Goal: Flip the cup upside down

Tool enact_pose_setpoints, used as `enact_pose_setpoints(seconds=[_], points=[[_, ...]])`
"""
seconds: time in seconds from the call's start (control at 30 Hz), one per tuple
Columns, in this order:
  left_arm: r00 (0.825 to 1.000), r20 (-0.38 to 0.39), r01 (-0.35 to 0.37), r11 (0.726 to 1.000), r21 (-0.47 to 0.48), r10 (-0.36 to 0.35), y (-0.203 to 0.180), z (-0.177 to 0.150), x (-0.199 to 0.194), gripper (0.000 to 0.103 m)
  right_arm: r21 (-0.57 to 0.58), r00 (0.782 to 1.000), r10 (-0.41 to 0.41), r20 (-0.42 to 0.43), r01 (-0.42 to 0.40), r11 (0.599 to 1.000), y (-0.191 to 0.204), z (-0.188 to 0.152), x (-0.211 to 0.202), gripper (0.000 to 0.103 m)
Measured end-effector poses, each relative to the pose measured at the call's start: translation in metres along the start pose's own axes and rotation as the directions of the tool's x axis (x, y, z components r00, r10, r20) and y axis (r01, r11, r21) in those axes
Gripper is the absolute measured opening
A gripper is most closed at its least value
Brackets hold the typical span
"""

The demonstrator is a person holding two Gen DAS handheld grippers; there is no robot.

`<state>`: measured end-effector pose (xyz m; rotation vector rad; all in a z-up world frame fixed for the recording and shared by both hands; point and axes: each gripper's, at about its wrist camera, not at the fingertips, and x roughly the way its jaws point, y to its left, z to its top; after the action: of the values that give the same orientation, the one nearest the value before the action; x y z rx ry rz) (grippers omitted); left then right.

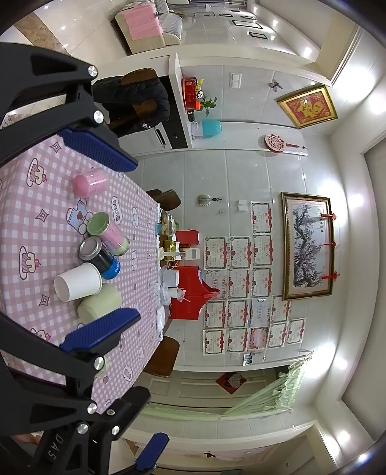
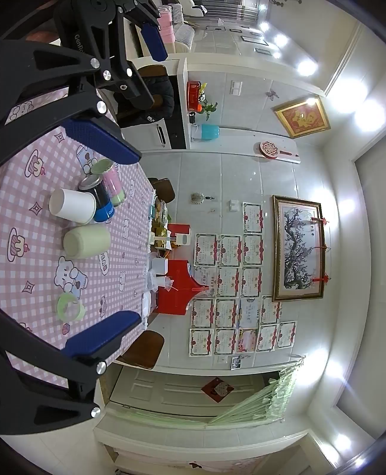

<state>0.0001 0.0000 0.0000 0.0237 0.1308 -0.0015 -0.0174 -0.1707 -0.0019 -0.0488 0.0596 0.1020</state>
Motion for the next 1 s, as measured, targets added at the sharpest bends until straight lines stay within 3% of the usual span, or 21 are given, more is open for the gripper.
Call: enact_pose_setpoints(seconds=[1.0], points=[[1.000,-0.005,0.000,1.000,-0.001,0.000,0.0001,0.0002,-0.0002,0.091,0.003,1.000,0.000,-0.006,0.000,1.000,0.0001,-0.0005,0.0004,0.095]])
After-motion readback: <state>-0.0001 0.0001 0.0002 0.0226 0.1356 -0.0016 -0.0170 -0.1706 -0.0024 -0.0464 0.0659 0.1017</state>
